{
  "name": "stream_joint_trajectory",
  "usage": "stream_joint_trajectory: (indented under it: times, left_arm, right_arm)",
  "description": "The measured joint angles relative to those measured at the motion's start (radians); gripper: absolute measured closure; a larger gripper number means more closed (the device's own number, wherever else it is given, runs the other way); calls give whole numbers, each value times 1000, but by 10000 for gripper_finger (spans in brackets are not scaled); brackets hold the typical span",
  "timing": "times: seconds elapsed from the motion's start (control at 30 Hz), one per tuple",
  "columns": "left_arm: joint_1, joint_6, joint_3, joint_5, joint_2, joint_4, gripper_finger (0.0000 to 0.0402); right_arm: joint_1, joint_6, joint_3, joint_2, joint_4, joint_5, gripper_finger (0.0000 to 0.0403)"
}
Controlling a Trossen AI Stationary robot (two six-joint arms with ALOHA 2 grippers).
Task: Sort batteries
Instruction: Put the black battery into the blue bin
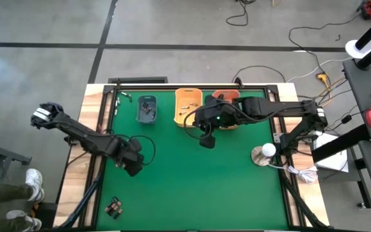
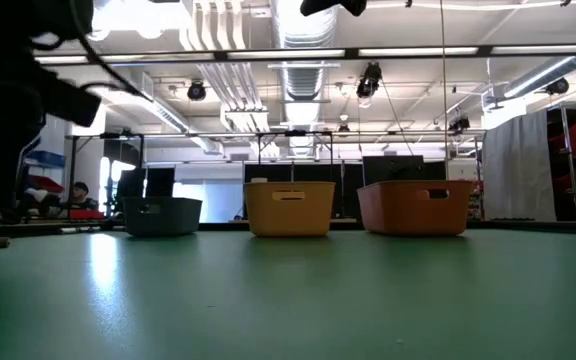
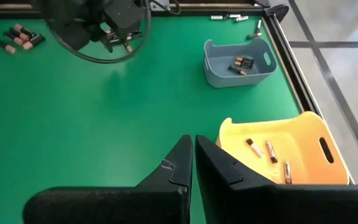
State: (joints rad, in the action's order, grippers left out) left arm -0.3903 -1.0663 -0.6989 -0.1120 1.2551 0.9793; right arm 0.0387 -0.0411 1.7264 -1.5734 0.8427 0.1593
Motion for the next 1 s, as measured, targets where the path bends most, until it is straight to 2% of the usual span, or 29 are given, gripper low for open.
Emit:
stream_joint_trajectory:
  times: [0.17,0.3,0.63,0.9,1.0]
  left_arm:
    - [23,15,76,49,-43,-20,260]
    - [42,46,97,52,-47,-15,271]
    - [160,162,160,78,-37,-43,283]
    - [185,249,183,81,-18,-105,288]
    - [186,254,205,102,0,-119,307]
  right_arm:
    - [0,18,4,2,-13,0,390]
    - [0,25,4,2,-28,0,390]
    - [0,8,4,2,-45,0,390]
    - [0,-12,4,2,-49,0,390]
    - [0,-12,5,2,-49,0,390]
